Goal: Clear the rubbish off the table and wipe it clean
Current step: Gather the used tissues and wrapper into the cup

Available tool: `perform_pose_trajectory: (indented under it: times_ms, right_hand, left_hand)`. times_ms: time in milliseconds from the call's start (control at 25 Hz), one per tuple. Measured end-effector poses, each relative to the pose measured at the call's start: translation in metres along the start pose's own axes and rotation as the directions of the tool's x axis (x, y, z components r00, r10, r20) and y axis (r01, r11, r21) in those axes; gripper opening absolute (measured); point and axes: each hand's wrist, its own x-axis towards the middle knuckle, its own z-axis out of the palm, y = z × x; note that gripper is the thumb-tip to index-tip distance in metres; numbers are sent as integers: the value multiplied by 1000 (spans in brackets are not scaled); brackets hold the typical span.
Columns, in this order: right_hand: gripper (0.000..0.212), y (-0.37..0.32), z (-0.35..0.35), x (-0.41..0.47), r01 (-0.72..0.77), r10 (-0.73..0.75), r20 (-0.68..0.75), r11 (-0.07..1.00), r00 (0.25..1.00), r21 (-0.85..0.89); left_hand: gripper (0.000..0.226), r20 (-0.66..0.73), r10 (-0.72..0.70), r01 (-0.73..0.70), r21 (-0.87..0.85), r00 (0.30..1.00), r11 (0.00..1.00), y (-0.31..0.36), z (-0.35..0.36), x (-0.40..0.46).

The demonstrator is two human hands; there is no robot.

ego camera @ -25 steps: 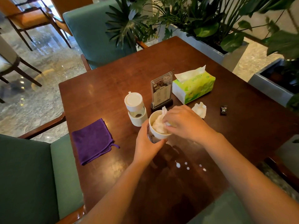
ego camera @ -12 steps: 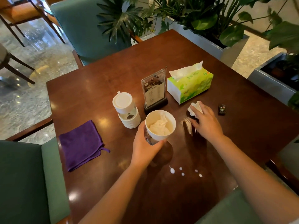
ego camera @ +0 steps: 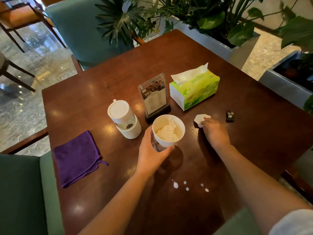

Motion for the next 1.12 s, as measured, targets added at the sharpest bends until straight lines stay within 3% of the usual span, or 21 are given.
perform_pose_trajectory:
  times_ms: [120,200,280,400,520,600,720,800,840,960,1120]
  right_hand:
    - [21,-13,-18,-3,-89,141,-172,957,975,276]
    - [20,-25,-41,-10,-42,185,-307,908,934,417]
    - [18,-41,-72,-24,116,119,-449,879,886,462]
    - [15,-66,-114,-47,394,-151,-563,854,813,340]
    - [13,-81,-135,-61,527,-386,-490,829,782,187]
    - [15,-89,-140,-61,542,-464,-370,829,805,138]
    - [23,-102,-135,-54,458,-463,72,886,883,78]
    - [28,-108,-130,-49,433,-405,336,902,850,-8]
    - [30,-109,-129,-49,433,-400,392,901,828,4]
    - [39,-106,-130,-58,417,-434,356,900,828,127]
    - [43,-89,-126,-68,545,-549,-22,823,835,158]
  left_hand:
    - [79,9,16,-16,5,1000,1000,1,5,1]
    - [78,17,23,-23,5,1000,1000,2,8,0]
    - [77,29,26,-26,-7,999,1000,4,12,0]
    - [77,45,45,-44,-27,998,999,10,19,2]
    - [75,46,93,-90,-61,995,994,18,24,2]
    - [74,51,117,-113,-70,992,991,23,27,0]
    - [73,49,124,-121,-66,991,990,31,29,-1]
    - [73,48,137,-135,-33,989,990,34,27,0]
    - [74,49,149,-148,-13,988,989,35,26,0]
    - [73,42,153,-153,-11,987,988,32,22,-2]
    - [73,15,127,-126,-58,992,990,30,24,-3]
